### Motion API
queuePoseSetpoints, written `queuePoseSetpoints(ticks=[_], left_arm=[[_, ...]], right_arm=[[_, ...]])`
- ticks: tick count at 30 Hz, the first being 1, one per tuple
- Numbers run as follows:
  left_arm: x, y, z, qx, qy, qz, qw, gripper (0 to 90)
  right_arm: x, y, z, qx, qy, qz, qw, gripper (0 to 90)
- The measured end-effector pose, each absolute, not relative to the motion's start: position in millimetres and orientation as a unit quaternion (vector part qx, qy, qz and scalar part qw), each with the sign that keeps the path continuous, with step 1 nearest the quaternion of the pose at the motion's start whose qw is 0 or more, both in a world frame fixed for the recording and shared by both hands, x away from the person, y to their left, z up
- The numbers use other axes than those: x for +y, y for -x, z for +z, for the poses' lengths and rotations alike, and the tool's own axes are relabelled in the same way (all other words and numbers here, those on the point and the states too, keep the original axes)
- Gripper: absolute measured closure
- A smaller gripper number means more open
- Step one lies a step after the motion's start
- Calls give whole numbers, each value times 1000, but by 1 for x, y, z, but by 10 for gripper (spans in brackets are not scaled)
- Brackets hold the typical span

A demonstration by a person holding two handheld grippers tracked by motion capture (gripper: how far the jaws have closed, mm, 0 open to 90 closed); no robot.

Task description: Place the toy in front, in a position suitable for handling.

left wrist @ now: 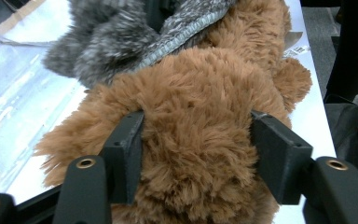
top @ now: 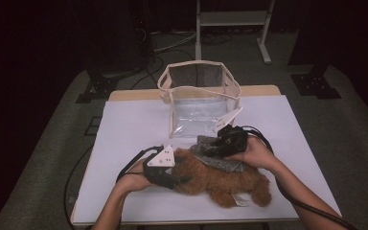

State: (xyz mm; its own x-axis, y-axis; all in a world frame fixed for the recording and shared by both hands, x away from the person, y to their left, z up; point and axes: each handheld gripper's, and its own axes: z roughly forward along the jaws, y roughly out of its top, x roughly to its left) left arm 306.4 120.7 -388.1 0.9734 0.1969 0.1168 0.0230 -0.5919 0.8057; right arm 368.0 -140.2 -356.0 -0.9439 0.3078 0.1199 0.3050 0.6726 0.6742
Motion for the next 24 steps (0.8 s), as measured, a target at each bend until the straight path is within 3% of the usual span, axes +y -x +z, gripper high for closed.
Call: queuePoseSetpoints(ticks=[12, 16, 24], left_arm=[[121, -305, -383, 69, -879, 97, 462, 356], [120, -305, -386, 70, -883, 93, 456, 410], [122, -305, -386, 62, -884, 87, 455, 400]], right_arm=[[-154, -334, -360, 906, -166, 390, -3, 726], [-144, -339, -351, 913, -152, 379, 11, 724], [-146, -359, -354, 912, -171, 374, 11, 722]])
